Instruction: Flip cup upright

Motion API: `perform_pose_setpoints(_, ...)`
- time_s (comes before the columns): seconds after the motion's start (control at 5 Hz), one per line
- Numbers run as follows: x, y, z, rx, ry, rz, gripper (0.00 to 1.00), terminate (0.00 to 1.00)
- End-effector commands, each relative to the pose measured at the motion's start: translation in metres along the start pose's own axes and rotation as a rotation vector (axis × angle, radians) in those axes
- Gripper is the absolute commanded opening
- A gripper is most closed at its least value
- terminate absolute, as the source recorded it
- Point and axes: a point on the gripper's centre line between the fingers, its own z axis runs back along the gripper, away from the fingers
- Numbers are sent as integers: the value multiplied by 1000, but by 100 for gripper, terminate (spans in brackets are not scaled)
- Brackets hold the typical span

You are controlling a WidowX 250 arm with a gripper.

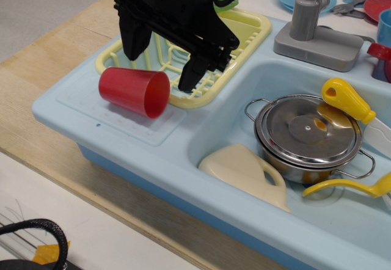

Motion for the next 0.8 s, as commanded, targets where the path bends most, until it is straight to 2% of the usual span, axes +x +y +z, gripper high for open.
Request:
perform_pose_setpoints(0.0, 4, 7, 7, 7, -29, -11, 100, 0)
perform_pose_setpoints(0.2, -1, 10, -3, -9, 17, -17, 100, 0)
perform_pose_setpoints(0.6, -20, 14, -3, -6, 29, 26, 100, 0)
